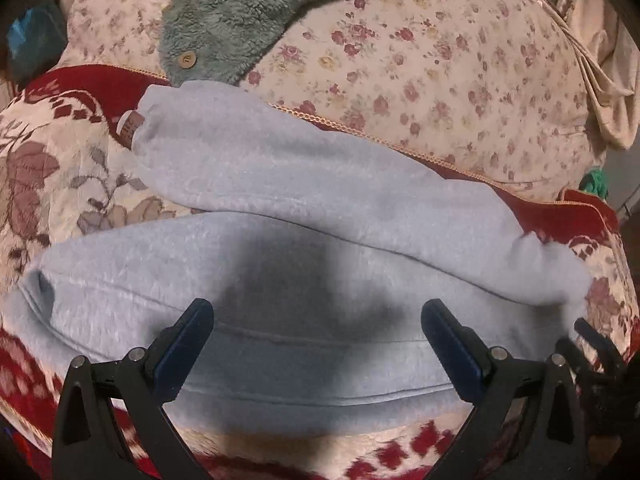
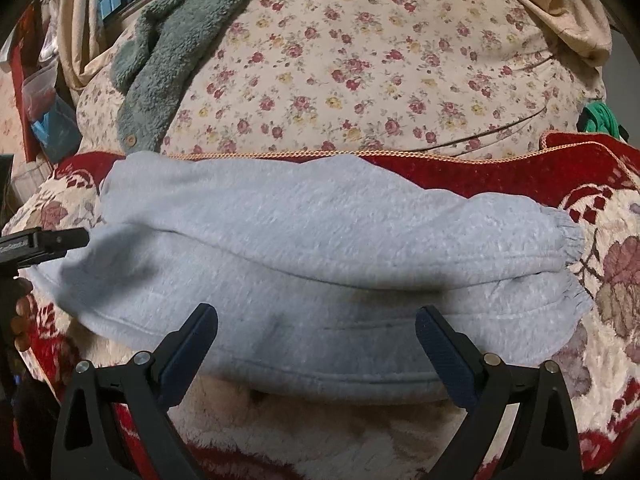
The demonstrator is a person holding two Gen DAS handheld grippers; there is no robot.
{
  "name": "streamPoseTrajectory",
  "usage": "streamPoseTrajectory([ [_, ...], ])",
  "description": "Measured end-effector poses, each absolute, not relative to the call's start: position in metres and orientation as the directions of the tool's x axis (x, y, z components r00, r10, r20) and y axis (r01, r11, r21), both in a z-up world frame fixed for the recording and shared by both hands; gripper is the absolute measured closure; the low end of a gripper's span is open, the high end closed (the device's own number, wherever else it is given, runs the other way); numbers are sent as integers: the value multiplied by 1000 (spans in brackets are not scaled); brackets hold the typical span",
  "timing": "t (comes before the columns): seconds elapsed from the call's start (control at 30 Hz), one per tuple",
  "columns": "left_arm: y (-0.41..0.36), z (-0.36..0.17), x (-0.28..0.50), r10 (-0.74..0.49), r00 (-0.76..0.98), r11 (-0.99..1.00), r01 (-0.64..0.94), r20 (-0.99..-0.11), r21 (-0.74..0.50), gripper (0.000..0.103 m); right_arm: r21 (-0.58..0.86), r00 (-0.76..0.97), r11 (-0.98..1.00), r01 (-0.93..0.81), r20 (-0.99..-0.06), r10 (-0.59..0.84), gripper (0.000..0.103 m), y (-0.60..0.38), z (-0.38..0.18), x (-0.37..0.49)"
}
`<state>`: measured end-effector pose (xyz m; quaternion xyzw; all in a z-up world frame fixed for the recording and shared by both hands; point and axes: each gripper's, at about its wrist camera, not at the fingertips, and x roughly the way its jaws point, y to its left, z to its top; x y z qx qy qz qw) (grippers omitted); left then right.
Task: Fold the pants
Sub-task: 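Lower the left tool onto the sweatpants cuff with the brown tag and close it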
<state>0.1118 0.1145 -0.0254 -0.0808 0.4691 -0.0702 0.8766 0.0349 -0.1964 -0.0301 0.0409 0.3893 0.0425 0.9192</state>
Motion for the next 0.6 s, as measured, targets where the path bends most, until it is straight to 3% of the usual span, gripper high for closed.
streamPoseTrajectory([
  [0.33,109,-74,131,-45,509,998,-18,-859,-62,0,78,680,992,-102,-722,127,2,-185,-32,35],
  [0.6,111,-91,131,-65,459,997,-4,-886,-75,0,104,670,991,-84,-730,134,2,-190,-34,38],
])
